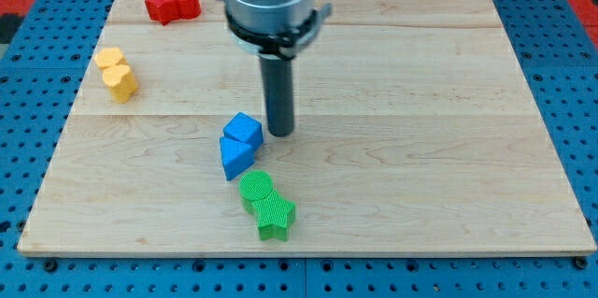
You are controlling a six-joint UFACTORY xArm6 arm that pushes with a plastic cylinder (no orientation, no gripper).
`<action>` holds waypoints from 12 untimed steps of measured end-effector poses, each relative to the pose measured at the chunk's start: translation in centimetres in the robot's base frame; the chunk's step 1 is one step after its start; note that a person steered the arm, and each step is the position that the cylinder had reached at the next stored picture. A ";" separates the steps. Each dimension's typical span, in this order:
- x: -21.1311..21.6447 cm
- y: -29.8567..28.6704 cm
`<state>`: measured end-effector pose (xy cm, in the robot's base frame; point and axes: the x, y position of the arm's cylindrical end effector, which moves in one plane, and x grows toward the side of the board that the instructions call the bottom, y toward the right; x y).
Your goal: Move the blue blocks below the yellow blocks
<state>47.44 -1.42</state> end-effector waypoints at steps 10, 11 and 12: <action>2.8 -14.8; 3.3 -15.6; 0.8 -15.6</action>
<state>48.24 -17.06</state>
